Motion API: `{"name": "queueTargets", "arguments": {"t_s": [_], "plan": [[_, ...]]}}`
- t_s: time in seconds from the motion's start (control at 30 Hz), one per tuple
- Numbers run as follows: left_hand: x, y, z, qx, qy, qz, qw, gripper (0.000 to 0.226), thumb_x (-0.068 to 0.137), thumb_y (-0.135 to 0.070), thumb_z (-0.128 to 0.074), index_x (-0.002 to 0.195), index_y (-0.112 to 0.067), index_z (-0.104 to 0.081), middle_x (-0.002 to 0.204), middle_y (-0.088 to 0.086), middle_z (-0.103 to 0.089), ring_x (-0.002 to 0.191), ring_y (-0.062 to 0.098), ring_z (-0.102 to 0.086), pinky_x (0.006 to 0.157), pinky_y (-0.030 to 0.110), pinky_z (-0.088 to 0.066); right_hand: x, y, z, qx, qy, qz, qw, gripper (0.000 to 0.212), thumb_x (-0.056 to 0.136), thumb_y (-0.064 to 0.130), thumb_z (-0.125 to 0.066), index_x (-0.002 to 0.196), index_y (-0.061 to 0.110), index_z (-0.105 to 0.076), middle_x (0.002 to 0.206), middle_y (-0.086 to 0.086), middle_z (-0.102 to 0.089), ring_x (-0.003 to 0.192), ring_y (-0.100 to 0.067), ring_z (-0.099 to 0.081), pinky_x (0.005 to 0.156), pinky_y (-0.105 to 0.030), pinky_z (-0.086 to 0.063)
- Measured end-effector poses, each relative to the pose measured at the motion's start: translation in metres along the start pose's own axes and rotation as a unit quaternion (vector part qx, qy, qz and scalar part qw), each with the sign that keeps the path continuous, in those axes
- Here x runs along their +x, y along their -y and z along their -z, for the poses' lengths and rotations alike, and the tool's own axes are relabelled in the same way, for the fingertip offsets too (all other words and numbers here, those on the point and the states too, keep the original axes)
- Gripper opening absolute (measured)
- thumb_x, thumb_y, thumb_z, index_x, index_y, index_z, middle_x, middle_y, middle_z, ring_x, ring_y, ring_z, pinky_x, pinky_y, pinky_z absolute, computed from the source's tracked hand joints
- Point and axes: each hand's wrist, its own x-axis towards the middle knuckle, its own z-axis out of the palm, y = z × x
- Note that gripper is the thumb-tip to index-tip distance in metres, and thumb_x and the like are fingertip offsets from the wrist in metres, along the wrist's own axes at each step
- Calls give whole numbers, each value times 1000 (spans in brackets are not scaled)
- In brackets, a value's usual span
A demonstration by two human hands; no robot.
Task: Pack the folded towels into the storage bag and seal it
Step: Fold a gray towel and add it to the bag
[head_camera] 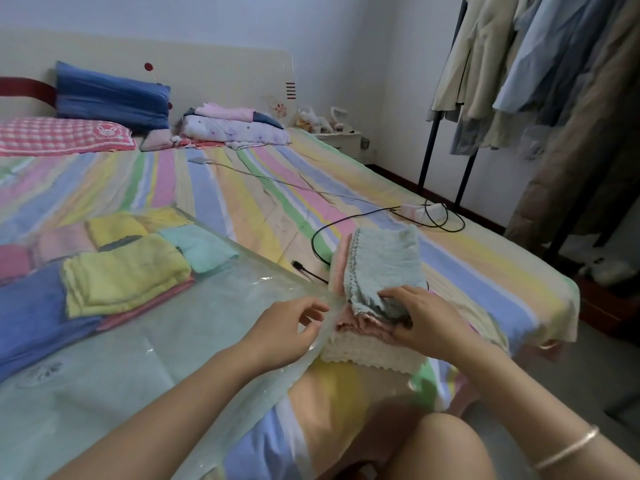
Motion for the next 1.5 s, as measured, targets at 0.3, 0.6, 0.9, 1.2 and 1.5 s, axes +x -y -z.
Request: {"name": "queueTargets", "arguments": {"t_s": [0.3,0.6,0.9,1.2,1.5], "plan": [[-6,-1,8,-45,8,22,999,22,93,-20,-55,110,-28,-66,102,-16,-69,92,0,-64,85,20,-50,22,-2,7,9,-48,-77,996,30,92,13,-45,118,24,-55,105,-2,-68,90,-27,-60,64,-34,-48],[-17,13,38,-72,-24,55,996,23,95,-18,-52,110,-28,-66,102,-17,-69,92,-1,-65,74,10,-44,29,40,62,71,-89,-71,991,17,91,18,-47,80,7,-55,73,-11,-59,68,-27,-51,55,-31,-34],[-22,16,32,-96,-9,56,994,22,96,-15,-51,109,-24,-67,99,-12,-71,85,0,-68,69,7,-46,47,29,74,227,68,-197,951,23,92,21,-47,96,4,-62,96,-18,-64,80,-24,-56,67,-30,-42],[-8,20,28,-90,-3,72,993,22,95,-15,-51,106,-25,-67,98,-10,-72,83,0,-68,69,12,-51,77,-26,48,102,162,-198,961,25,96,36,-50,99,13,-60,105,-6,-62,97,-22,-57,75,-29,-43],[-21,37,36,-72,-12,94,993,22,94,-12,-53,103,-25,-69,95,-10,-73,82,2,-68,67,5,-44,97,-39,38,234,232,-212,920,88,60,83,-61,120,18,-57,116,0,-63,105,-21,-63,97,-38,-50]]}}
